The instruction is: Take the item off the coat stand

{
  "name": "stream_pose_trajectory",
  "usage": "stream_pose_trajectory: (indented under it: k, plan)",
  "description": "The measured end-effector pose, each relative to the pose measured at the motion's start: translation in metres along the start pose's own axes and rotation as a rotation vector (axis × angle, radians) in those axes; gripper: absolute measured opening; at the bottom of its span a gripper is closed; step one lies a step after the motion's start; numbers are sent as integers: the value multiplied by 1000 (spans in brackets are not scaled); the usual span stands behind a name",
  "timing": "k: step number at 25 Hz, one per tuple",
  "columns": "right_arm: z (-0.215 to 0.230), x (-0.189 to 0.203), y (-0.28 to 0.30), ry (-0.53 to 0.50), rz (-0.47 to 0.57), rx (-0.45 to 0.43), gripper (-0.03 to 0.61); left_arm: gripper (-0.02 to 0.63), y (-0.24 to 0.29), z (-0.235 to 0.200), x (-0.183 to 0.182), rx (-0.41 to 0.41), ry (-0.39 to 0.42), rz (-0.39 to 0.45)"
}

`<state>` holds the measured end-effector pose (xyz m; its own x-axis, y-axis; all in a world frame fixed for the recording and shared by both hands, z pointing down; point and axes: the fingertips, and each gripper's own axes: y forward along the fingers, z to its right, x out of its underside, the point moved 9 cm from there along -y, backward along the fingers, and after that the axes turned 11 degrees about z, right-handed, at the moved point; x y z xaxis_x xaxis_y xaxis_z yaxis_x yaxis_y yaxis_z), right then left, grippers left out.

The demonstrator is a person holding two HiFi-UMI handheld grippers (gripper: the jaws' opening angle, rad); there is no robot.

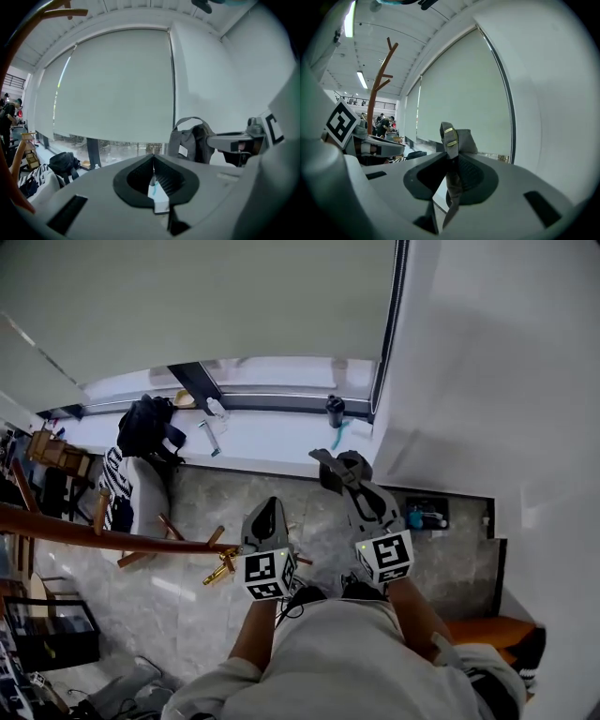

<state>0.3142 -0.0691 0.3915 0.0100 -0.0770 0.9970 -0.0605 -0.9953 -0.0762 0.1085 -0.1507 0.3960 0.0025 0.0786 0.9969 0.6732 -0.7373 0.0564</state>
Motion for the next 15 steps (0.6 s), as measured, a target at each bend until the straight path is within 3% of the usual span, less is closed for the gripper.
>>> stream_pose_trajectory:
  k: [15]
  plan:
    - [13, -11, 0, -7, 27, 24, 60, 12, 3, 3, -12, -5, 21, 32]
